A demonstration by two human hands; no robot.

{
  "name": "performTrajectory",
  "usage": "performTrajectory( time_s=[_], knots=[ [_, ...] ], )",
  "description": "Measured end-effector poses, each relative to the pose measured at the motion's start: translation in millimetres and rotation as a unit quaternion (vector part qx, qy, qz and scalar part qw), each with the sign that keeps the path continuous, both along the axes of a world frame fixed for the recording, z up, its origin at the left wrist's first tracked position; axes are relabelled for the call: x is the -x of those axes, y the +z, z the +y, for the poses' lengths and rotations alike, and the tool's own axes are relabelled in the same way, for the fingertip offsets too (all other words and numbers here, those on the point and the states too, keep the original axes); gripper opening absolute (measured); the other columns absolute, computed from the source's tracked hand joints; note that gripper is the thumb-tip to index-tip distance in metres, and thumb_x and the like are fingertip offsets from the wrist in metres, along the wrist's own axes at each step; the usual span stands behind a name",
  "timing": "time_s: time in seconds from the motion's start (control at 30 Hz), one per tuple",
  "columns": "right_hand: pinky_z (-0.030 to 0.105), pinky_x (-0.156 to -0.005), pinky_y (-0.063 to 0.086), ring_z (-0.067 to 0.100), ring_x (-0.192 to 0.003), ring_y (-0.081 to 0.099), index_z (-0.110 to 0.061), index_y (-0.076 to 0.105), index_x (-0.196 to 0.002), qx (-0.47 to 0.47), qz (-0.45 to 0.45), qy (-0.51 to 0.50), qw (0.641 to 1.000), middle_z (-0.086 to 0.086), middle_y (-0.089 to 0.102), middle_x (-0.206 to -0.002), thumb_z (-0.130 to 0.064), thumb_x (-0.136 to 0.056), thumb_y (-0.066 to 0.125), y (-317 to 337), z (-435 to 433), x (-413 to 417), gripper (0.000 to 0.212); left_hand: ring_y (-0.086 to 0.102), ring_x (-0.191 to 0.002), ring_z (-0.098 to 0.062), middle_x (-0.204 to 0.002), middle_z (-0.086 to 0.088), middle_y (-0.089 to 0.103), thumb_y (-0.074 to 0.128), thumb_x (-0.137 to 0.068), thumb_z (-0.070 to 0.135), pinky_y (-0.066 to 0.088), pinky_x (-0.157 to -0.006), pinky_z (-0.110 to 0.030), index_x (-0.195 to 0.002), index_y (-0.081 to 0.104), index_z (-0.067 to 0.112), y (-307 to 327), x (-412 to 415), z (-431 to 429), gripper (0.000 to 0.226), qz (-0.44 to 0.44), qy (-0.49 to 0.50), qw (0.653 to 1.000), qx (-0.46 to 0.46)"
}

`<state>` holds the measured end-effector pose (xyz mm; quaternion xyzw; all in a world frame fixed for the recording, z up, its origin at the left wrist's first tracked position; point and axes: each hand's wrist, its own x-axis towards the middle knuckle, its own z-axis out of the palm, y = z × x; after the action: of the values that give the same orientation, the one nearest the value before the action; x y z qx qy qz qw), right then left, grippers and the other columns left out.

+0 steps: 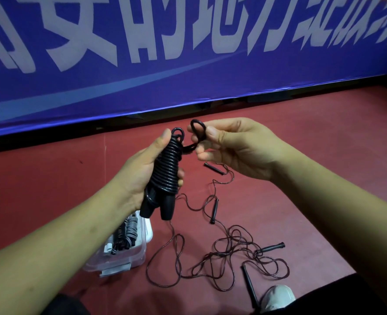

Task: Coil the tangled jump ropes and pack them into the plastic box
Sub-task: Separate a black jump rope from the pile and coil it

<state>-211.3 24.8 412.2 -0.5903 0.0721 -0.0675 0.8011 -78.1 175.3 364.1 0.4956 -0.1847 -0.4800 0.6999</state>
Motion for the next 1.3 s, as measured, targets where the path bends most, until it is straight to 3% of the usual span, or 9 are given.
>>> performTrajectory(
  time_s=[0.2, 0.4, 0.57, 0.7, 0.8, 1.0, 1.07, 1.2, 1.3],
  knots=[
    [0.025, -0.054, 0.056, 0.013, -0.058, 0.057, -0.002, 0.073, -0.088, 0.117, 0.073, -0.108, 0.985, 0.004, 0.069, -0.072, -0.007, -0.089, 0.068, -5, 6, -5, 0.007, 0.062, -0.046, -0.022, -0.065, -0.007, 0.060, 0.067, -0.076, 0.040, 0.053, -0.045, -0.029, -0.097, 0.065, 0.018, 1, 7, -1, 0.031, -0.101, 0.055, 0.993, 0.028],
    [0.023, -0.052, 0.052, 0.012, -0.050, 0.057, 0.001, 0.072, -0.085, 0.184, 0.097, -0.136, 0.969, 0.004, 0.064, -0.058, -0.008, -0.087, 0.072, -6, 11, -7, 0.009, 0.066, -0.051, -0.026, -0.075, -0.003, 0.067, 0.067, -0.077, 0.034, 0.056, -0.049, -0.030, -0.106, 0.063, 0.016, 1, 3, 0, 0.035, -0.244, 0.052, 0.968, 0.013],
    [0.021, -0.050, 0.051, 0.014, -0.046, 0.057, 0.009, 0.072, -0.084, 0.258, 0.097, -0.179, 0.945, 0.015, 0.065, -0.065, -0.007, -0.088, 0.073, -6, 13, -9, 0.017, 0.069, -0.057, -0.031, -0.081, -0.001, 0.066, 0.072, -0.072, 0.036, 0.057, -0.055, -0.035, -0.106, 0.065, 0.019, 0, 4, 1, 0.039, -0.337, 0.049, 0.940, -0.019],
    [0.018, -0.051, 0.049, 0.015, -0.052, 0.060, 0.000, 0.072, -0.099, 0.272, 0.083, -0.177, 0.942, 0.015, 0.065, -0.069, -0.006, -0.087, 0.074, -10, 12, -9, 0.013, 0.070, -0.058, -0.033, -0.084, 0.000, 0.067, 0.073, -0.073, 0.039, 0.056, -0.062, -0.042, -0.107, 0.066, 0.020, -4, 3, 0, 0.040, -0.327, 0.041, 0.944, -0.029],
    [0.016, -0.053, 0.048, 0.014, -0.055, 0.059, -0.005, 0.065, -0.125, 0.226, 0.069, -0.131, 0.963, 0.012, 0.066, -0.075, -0.002, -0.090, 0.069, -12, 11, -7, 0.036, 0.070, -0.059, -0.033, -0.088, -0.004, 0.069, 0.071, -0.075, 0.038, 0.056, -0.062, -0.041, -0.107, 0.065, 0.018, -3, 2, 1, 0.038, -0.317, 0.030, 0.947, -0.028],
    [0.013, -0.043, 0.042, 0.006, -0.045, 0.056, 0.007, 0.062, -0.091, 0.191, 0.024, -0.172, 0.966, 0.012, 0.062, -0.069, -0.001, -0.089, 0.069, -17, 22, -12, 0.010, 0.067, -0.054, -0.026, -0.080, -0.003, 0.070, 0.067, -0.079, 0.035, 0.056, -0.050, -0.030, -0.106, 0.064, 0.016, -2, 1, 1, 0.033, -0.274, 0.021, 0.961, -0.016],
    [0.012, -0.043, 0.042, 0.009, -0.047, 0.056, 0.006, 0.063, -0.091, 0.189, 0.020, -0.173, 0.966, 0.010, 0.062, -0.068, -0.002, -0.089, 0.069, -19, 23, -13, 0.010, 0.067, -0.053, -0.024, -0.078, -0.003, 0.070, 0.066, -0.079, 0.036, 0.056, -0.048, -0.030, -0.106, 0.064, 0.017, -1, 1, 2, 0.033, -0.259, 0.015, 0.966, -0.013],
    [0.020, -0.061, 0.052, 0.017, -0.059, 0.064, 0.001, 0.066, -0.098, 0.206, 0.017, -0.118, 0.971, 0.001, 0.069, -0.070, 0.004, -0.090, 0.066, -16, 14, -11, 0.009, 0.066, -0.051, -0.023, -0.073, -0.003, 0.070, 0.065, -0.079, 0.034, 0.054, -0.046, -0.029, -0.109, 0.063, 0.013, 3, -3, 3, 0.037, -0.250, 0.019, 0.968, -0.004],
    [0.013, -0.050, 0.043, 0.010, -0.048, 0.058, -0.001, 0.064, -0.095, 0.293, 0.045, -0.128, 0.947, -0.004, 0.063, -0.052, -0.003, -0.089, 0.070, -15, 13, -8, 0.009, 0.067, -0.054, -0.026, -0.078, -0.003, 0.071, 0.066, -0.080, 0.033, 0.056, -0.048, -0.031, -0.110, 0.064, 0.016, 1, -3, 5, 0.035, -0.275, 0.002, 0.961, -0.009]
  ],
)
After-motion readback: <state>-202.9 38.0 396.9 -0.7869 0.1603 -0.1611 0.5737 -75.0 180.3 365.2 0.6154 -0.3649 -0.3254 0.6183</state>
